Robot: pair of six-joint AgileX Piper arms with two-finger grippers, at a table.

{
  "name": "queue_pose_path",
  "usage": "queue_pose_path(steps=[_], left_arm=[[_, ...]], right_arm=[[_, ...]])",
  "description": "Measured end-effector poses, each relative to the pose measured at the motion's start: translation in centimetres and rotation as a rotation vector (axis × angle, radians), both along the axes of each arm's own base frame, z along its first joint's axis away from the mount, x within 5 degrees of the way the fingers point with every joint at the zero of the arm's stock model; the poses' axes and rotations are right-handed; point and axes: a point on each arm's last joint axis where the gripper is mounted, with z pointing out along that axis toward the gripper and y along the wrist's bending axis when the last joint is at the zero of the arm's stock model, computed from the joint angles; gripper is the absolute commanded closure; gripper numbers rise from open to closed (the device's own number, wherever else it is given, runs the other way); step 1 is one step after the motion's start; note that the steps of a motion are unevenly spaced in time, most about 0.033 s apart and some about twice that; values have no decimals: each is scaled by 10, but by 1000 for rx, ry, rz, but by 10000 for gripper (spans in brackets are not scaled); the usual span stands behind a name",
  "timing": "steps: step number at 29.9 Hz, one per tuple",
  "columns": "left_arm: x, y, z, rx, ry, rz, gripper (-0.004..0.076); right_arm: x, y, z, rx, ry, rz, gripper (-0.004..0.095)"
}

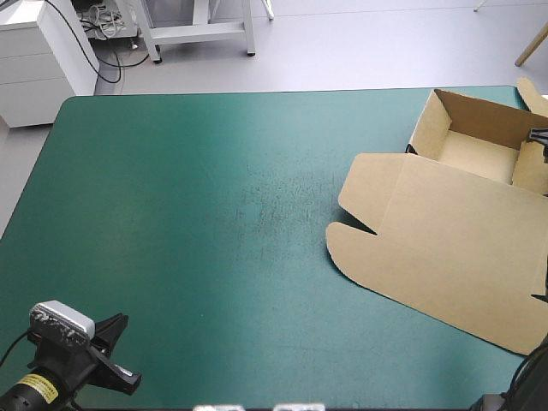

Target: Fold the box

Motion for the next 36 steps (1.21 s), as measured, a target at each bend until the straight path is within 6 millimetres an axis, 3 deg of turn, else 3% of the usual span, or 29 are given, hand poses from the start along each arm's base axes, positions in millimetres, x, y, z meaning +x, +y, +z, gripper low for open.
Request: queue_pose_path(steps=[5,8,11,15,18,22,26,30,36], left_arm=[[0,0,0,0,0,0,731],[0,0,0,0,0,0,731],[0,0,0,0,0,0,731],[0,0,0,-1,0,0,731],[0,0,0,-1,0,0,731],[0,0,0,-1,0,0,731],[0,0,0,-1,0,0,731],[0,0,0,-1,0,0,731],[0,-1,0,-15,5,-5,731]], right_arm=[[-12,13,34,35,-99,9,334],[-23,31,65,71,-195,40,334],[-36,57,97,46,-266,104,334],[-56,114,141,10,-362,244,336],[-77,156,168,-5,-427,348,411],[-114,199,191,-13,-491,460,642],[-151,228,192,-8,-490,562,929],[-185,239,176,4,-444,620,924],[-231,236,137,2,-398,645,924]])
